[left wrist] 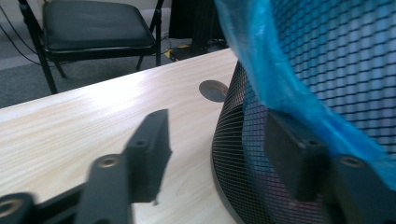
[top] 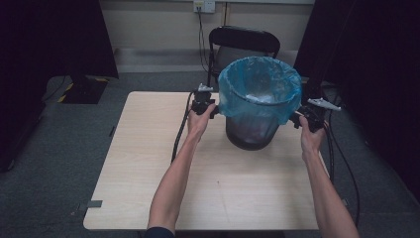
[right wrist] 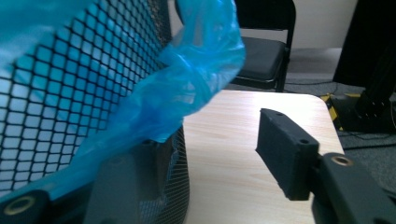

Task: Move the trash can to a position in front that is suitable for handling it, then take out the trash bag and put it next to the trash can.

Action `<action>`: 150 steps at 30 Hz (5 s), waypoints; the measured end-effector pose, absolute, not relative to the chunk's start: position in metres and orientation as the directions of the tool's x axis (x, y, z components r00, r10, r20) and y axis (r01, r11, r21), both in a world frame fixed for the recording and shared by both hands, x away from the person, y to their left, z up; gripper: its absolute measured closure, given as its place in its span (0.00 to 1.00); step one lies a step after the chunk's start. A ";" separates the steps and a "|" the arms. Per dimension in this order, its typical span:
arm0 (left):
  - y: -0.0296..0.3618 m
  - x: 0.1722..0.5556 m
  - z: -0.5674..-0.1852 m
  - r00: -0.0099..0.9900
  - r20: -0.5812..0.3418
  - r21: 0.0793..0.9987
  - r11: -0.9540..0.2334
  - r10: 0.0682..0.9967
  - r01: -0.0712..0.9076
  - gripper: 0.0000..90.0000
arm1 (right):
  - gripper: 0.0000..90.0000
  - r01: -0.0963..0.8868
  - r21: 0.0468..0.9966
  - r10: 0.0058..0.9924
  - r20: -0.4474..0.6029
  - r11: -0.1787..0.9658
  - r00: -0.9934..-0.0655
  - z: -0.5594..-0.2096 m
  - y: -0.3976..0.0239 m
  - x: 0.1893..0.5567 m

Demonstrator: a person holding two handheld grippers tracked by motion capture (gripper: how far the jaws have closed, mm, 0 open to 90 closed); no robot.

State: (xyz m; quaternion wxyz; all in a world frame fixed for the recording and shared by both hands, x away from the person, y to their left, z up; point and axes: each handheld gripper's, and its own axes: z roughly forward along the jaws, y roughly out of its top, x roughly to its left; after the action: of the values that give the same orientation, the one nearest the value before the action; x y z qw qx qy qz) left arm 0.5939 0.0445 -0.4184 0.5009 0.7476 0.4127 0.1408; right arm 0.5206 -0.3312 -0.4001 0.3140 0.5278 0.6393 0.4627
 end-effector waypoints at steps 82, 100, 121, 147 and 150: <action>0.234 0.391 -0.413 0.643 -0.277 0.862 -0.110 0.714 0.494 0.21 | 0.27 0.409 0.902 0.765 0.166 0.137 -0.623 -0.381 -0.275 0.383; 0.237 0.357 -0.335 0.695 -0.231 0.952 0.009 0.681 0.307 0.40 | 0.43 0.285 0.958 0.707 0.185 0.025 -0.683 -0.304 -0.277 0.354; 0.184 0.361 -0.295 0.776 -0.176 0.963 -0.057 0.605 0.263 0.21 | 0.64 0.308 0.941 0.704 0.123 0.142 -0.700 -0.283 -0.231 0.359; 0.181 0.364 -0.284 0.783 -0.126 0.970 -0.090 0.609 0.226 1.00 | 1.00 0.235 0.970 0.599 0.152 0.063 -0.786 -0.263 -0.226 0.369; 0.174 0.361 -0.277 0.814 -0.124 0.975 -0.083 0.568 0.206 1.00 | 1.00 0.229 0.972 0.583 0.156 0.053 -0.798 -0.259 -0.223 0.369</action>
State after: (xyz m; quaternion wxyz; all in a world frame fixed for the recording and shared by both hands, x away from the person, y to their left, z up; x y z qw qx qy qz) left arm 0.3611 0.1740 -0.2773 0.6218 0.7213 0.2684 0.1454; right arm 0.3691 -0.2228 -0.2592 0.1410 0.2851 0.7119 0.6261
